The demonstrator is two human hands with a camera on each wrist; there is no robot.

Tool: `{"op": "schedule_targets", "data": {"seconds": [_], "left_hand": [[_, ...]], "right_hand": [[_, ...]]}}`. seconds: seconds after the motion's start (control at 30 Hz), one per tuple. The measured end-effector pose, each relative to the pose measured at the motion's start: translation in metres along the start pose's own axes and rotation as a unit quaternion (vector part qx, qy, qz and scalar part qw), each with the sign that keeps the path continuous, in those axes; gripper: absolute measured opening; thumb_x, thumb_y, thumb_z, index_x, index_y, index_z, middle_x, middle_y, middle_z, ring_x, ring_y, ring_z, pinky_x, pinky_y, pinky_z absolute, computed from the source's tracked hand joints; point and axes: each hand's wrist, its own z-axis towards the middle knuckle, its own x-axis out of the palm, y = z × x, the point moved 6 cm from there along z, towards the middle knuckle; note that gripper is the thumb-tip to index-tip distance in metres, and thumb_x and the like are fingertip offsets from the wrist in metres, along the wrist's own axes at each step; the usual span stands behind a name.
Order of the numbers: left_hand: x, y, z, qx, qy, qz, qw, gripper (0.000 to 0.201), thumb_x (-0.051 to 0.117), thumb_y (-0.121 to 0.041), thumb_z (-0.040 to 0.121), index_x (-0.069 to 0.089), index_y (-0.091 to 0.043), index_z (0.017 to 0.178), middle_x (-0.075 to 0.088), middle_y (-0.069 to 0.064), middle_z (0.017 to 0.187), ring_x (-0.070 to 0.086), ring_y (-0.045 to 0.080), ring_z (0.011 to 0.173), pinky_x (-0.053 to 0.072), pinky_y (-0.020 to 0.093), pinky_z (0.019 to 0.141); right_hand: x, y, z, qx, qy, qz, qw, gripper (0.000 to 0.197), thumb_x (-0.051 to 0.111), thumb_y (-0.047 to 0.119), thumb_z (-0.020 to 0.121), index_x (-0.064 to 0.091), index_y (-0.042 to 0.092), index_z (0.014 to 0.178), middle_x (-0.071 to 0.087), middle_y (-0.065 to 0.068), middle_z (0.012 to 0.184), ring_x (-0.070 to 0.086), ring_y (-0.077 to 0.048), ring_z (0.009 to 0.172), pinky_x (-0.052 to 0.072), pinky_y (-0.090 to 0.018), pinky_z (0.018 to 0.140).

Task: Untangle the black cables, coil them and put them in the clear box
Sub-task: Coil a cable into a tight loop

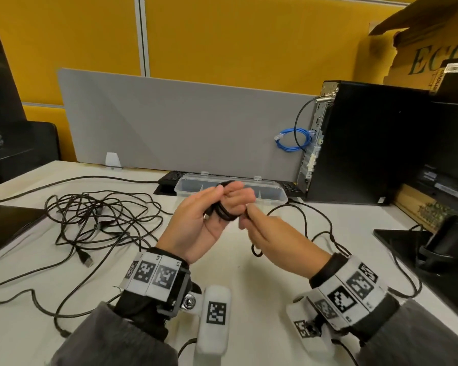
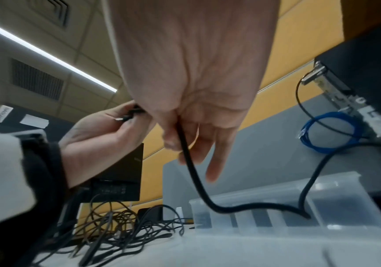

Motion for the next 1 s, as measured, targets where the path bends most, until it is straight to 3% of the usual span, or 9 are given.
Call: {"op": "schedule_targets", "data": {"seconds": [0.1, 0.2, 0.33, 0.47, 0.53, 0.6, 0.8, 0.9, 1.0], "left_hand": [[-0.010, -0.004, 0.004, 0.043, -0.030, -0.020, 0.998, 0.031, 0.031, -0.010, 0.097, 0.054, 0.006, 0.109, 0.072, 0.017, 0.097, 0.069, 0.019, 0.095, 0.056, 0.022, 0.080], [-0.020, -0.005, 0.009, 0.070, -0.061, 0.059, 0.994, 0.028, 0.026, -0.008, 0.101, 0.049, 0.004, 0.113, 0.073, 0.014, 0.094, 0.068, 0.019, 0.099, 0.053, 0.021, 0.087], [-0.019, 0.007, 0.009, 0.010, -0.058, 0.245, 0.968, 0.031, 0.027, -0.017, 0.101, 0.054, -0.002, 0.107, 0.070, 0.012, 0.088, 0.069, 0.017, 0.081, 0.053, 0.019, 0.077], [0.002, 0.024, -0.002, -0.084, 0.075, 0.382, 0.917, 0.061, 0.029, -0.046, 0.089, 0.061, 0.006, 0.088, 0.062, 0.003, 0.057, 0.060, 0.009, 0.068, 0.045, 0.022, 0.075], [0.005, 0.021, -0.004, -0.072, 0.069, 0.359, 0.928, 0.050, 0.033, -0.038, 0.091, 0.060, 0.003, 0.085, 0.052, 0.001, 0.045, 0.053, 0.007, 0.054, 0.043, 0.019, 0.069], [0.001, 0.015, -0.002, -0.049, 0.030, 0.328, 0.943, 0.040, 0.033, -0.026, 0.097, 0.059, -0.003, 0.077, 0.047, 0.002, 0.043, 0.042, 0.007, 0.041, 0.039, 0.015, 0.055], [-0.015, 0.003, 0.003, -0.024, -0.076, 0.200, 0.977, 0.058, 0.033, -0.027, 0.099, 0.064, -0.016, 0.051, 0.047, 0.005, 0.054, 0.029, 0.007, 0.028, 0.029, 0.011, 0.034], [-0.022, -0.005, 0.004, 0.013, -0.113, 0.063, 0.991, 0.046, 0.034, -0.028, 0.098, 0.059, -0.011, 0.062, 0.048, -0.002, 0.050, 0.031, 0.004, 0.026, 0.019, 0.010, 0.034], [-0.027, -0.012, 0.007, 0.071, -0.127, -0.054, 0.988, 0.046, 0.032, -0.025, 0.100, 0.066, -0.005, 0.075, 0.058, -0.003, 0.055, 0.048, 0.002, 0.039, 0.038, 0.011, 0.042]], "right_hand": [[0.023, 0.014, -0.005, 0.007, 0.120, 0.053, 0.991, 0.018, 0.031, 0.028, 0.101, 0.047, 0.019, 0.099, 0.046, 0.009, 0.066, 0.050, -0.004, 0.058, 0.049, -0.027, 0.067], [0.025, 0.026, -0.016, -0.013, 0.142, -0.001, 0.990, 0.025, 0.030, 0.030, 0.101, 0.051, 0.019, 0.104, 0.042, 0.015, 0.067, 0.047, 0.004, 0.060, 0.038, -0.010, 0.059], [-0.019, 0.035, -0.020, -0.043, 0.024, -0.087, 0.995, 0.019, 0.039, 0.030, 0.098, 0.049, 0.031, 0.083, 0.045, 0.016, 0.062, 0.049, 0.002, 0.058, 0.036, -0.015, 0.058], [-0.070, 0.034, -0.013, -0.064, -0.179, -0.183, 0.965, 0.024, 0.048, 0.045, 0.089, 0.065, 0.028, 0.087, 0.053, 0.019, 0.065, 0.049, 0.000, 0.056, 0.035, -0.015, 0.051], [-0.077, 0.021, -0.007, -0.041, -0.206, -0.162, 0.964, 0.036, 0.041, 0.054, 0.085, 0.065, 0.027, 0.088, 0.055, 0.015, 0.063, 0.050, -0.004, 0.057, 0.040, -0.021, 0.050], [-0.066, 0.000, 0.003, 0.003, -0.153, -0.114, 0.982, 0.033, 0.036, 0.051, 0.090, 0.058, 0.027, 0.082, 0.048, 0.011, 0.058, 0.046, -0.004, 0.054, 0.037, -0.024, 0.053], [-0.026, -0.042, 0.004, 0.111, -0.003, 0.062, 0.992, 0.037, 0.031, 0.035, 0.100, 0.050, 0.018, 0.074, 0.038, 0.008, 0.058, 0.035, -0.004, 0.050, 0.030, -0.013, 0.050], [-0.016, -0.054, -0.003, 0.147, 0.010, 0.223, 0.964, 0.033, 0.036, 0.030, 0.100, 0.048, 0.016, 0.073, 0.033, 0.007, 0.055, 0.029, -0.007, 0.046, 0.031, -0.016, 0.043], [-0.008, -0.059, -0.004, 0.170, 0.005, 0.276, 0.946, 0.028, 0.038, 0.021, 0.100, 0.055, 0.013, 0.080, 0.037, 0.003, 0.058, 0.040, -0.010, 0.051, 0.042, -0.022, 0.049]]}}
